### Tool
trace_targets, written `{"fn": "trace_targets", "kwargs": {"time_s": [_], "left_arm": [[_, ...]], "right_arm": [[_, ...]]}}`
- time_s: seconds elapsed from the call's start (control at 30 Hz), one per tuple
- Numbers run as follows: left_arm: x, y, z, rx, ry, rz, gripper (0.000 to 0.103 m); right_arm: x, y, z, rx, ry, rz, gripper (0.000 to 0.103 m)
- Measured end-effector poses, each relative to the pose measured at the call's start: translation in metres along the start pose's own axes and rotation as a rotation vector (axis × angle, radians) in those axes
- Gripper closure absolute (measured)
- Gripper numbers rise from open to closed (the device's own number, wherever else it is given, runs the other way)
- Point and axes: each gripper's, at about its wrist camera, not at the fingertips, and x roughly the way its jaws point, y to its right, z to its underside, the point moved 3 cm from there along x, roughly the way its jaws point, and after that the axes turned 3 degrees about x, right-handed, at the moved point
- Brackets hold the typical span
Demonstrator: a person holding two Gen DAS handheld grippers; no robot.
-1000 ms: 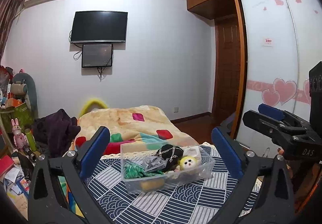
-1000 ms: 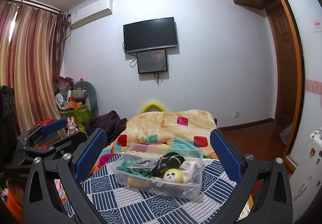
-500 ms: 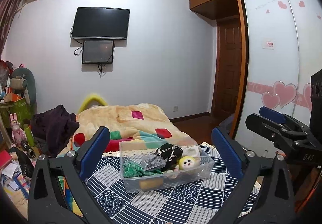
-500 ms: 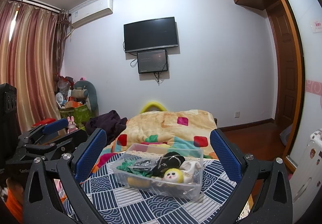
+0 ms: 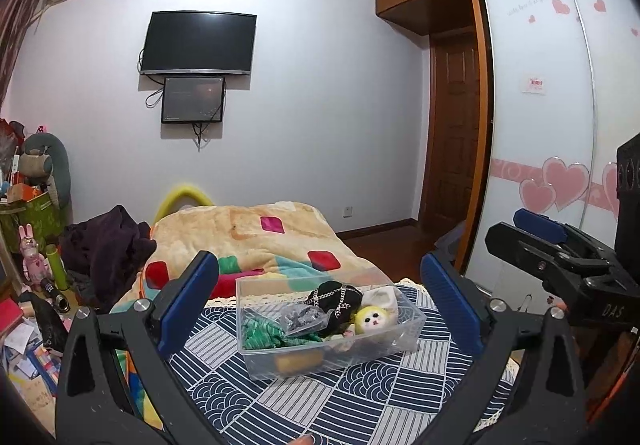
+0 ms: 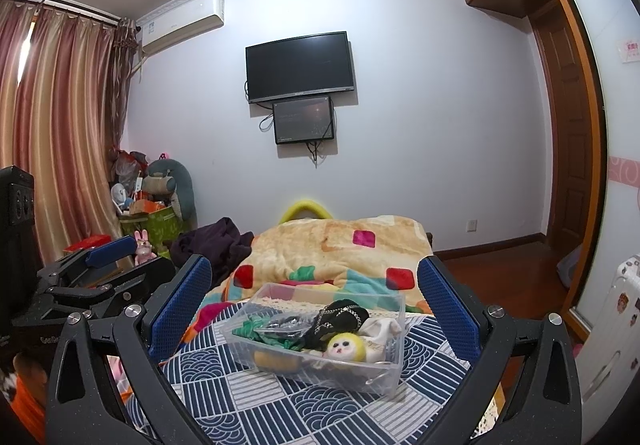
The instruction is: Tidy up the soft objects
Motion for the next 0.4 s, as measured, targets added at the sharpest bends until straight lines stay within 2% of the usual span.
{"fn": "trace_targets", "kwargs": {"time_s": [0.4], "left_arm": [[-0.0034, 0.0072, -0.0017, 0.009, 0.002, 0.012, 0.001]], "right_arm": [[0.0, -0.0007, 0.0005, 0.004, -0.004, -0.003, 0.0]]}}
